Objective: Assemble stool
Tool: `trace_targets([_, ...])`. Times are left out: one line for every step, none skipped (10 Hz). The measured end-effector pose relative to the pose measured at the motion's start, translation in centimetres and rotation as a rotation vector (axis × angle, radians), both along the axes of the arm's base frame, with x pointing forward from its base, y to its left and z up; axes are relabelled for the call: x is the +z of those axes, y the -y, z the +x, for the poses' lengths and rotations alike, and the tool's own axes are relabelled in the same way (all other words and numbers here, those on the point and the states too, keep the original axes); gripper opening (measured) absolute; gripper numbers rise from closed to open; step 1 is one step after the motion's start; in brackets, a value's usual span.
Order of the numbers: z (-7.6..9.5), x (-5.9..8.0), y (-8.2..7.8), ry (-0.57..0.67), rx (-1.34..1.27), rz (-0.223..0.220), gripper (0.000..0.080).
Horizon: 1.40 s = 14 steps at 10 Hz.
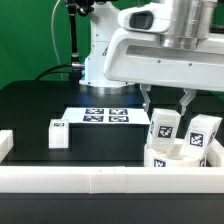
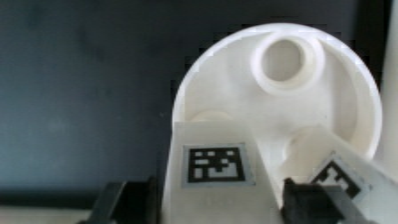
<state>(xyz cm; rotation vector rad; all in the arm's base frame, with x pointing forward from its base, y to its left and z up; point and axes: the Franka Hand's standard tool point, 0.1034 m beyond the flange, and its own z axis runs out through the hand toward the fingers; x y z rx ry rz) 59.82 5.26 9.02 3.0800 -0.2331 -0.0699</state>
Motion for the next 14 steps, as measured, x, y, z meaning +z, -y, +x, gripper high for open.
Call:
trace_targets([0.1,0.0,-0.2,0.009,-0.078,0.001,0.0331])
trace_targets([0.1,0.0,-0.4,0.017,-0.147,-0.002,0.0331])
trace_targets([0.1,0.0,-0.5,0.019,-0.184,-0.003,0.0331])
trace_targets([0.1,0.0,-0.5,0.023,-0.265,-0.007,0.0331])
trace_targets([0.1,0.0,-0.6,0.025,-0.32,-0.009,0.0331])
trace_targets([0.1,0.0,-0.6,0.027,-0.364,-0.01,0.0331])
trace_targets([0.1,0.0,-0.7,0.031,-0.457,-0.013,0.0331])
trace_targets([0.0,0.0,-0.9,0.034,-0.544,-0.016,0.0331])
trace_targets([0.1,-0.1,-0.9,0.042,-0.639,-0.005,0.0331])
trace_targets([0.3,-0.1,-0.9,0.063,-0.746,0.016,0.0331])
trace_targets([0.4,-0.1,-0.9,0.087,-0.82,0.044,0.0331])
trace_targets([0.5,-0.1,-0.9,0.1,-0.902,0.062,0.0331])
trace_targets([0.6,-0.1,-1.1,0.113,-0.957,0.075,0.0331])
trace_targets([0.7,-0.1,-1.2,0.112,-1.019,0.077,0.0331])
